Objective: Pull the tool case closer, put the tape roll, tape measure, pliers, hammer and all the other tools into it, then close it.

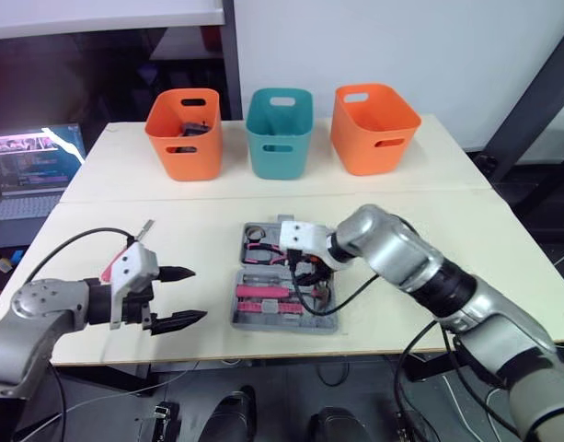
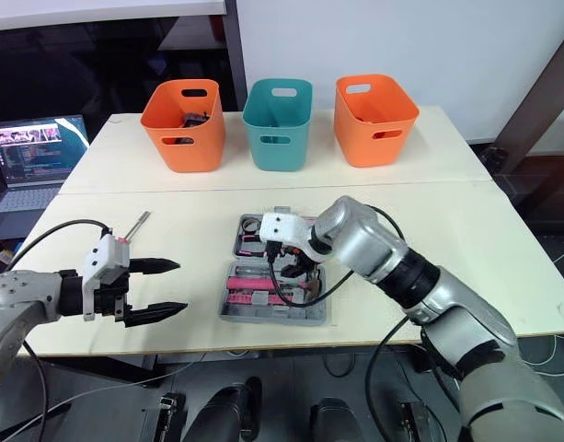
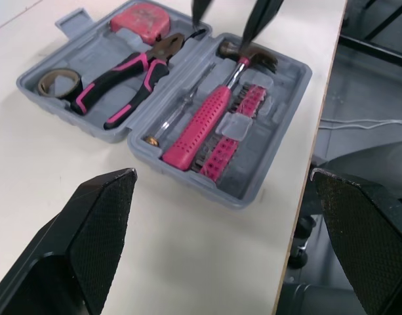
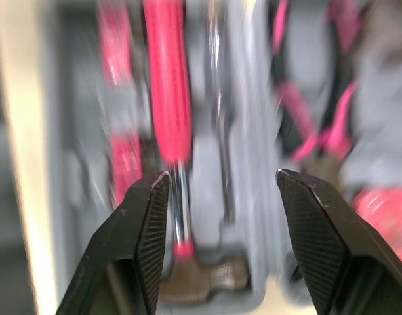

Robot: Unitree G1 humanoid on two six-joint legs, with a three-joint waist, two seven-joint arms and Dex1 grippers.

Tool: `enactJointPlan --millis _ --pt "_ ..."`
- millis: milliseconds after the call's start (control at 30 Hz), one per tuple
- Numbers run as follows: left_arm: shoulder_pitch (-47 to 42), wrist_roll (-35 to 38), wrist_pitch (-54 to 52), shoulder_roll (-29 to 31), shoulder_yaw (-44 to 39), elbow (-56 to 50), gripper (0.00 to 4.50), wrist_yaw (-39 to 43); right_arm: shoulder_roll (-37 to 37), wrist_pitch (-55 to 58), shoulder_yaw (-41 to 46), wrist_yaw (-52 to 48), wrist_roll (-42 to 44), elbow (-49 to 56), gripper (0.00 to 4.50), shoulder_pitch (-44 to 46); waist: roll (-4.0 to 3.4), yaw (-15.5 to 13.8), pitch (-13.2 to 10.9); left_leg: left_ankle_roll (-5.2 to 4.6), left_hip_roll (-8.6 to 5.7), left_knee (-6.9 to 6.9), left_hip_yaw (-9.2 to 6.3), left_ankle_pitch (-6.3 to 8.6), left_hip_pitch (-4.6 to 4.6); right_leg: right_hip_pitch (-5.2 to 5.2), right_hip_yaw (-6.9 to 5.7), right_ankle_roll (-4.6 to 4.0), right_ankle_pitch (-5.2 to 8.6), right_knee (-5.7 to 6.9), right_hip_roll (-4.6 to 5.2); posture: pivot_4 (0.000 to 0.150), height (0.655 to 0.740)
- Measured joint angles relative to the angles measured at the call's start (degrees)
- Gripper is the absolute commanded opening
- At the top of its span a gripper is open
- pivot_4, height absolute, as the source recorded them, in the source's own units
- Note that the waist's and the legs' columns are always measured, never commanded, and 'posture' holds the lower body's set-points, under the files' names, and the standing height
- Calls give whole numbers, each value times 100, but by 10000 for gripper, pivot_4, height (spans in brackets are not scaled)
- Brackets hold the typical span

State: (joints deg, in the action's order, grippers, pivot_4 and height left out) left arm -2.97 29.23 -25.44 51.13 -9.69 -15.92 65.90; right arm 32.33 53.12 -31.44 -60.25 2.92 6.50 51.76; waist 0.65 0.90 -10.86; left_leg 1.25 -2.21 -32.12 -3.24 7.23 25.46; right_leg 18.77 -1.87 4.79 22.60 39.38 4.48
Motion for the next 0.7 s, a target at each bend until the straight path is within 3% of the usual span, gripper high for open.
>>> enactJointPlan --millis 100,200,233,267,400,700 --pt "-27 -2 -1 -6 20 16 45000 3 -49 -366 811 486 152 412 28166 -682 0 -24 0 0 -2 -3 1 0 -1 -12 -1 0 0 -2 1 1500 7400" --pt "-132 -5 0 -14 135 80 45000 28 132 -525 887 571 202 675 28166 -1221 0 -18 0 0 -3 -6 1 0 -3 -13 0 2 -1 -2 2 1500 7400" --pt "-174 -6 0 -14 171 115 45000 36 127 -499 875 535 276 701 22952 -1340 0 -14 0 -1 -2 -6 1 0 -3 -15 0 2 -1 -1 1 1500 7400" --pt "-226 -11 1 -14 216 141 45000 43 107 -442 882 484 391 709 20613 -1433 0 5 0 -1 -1 -4 2 0 -3 -14 1 2 -1 0 1 1500 7400" --pt "-379 -13 9 -18 242 213 45000 81 -200 -646 913 716 467 610 370 -1588 0 38 0 -1 3 -1 1 -1 -4 -12 0 1 -1 2 -5 1500 7400" --pt "-440 -73 32 -21 382 350 45000 168 -817 -1194 494 1165 170 -515 370 -1694 1 -4 0 -1 0 -5 1 -2 -6 -12 0 2 -1 1 -5 1500 7400"
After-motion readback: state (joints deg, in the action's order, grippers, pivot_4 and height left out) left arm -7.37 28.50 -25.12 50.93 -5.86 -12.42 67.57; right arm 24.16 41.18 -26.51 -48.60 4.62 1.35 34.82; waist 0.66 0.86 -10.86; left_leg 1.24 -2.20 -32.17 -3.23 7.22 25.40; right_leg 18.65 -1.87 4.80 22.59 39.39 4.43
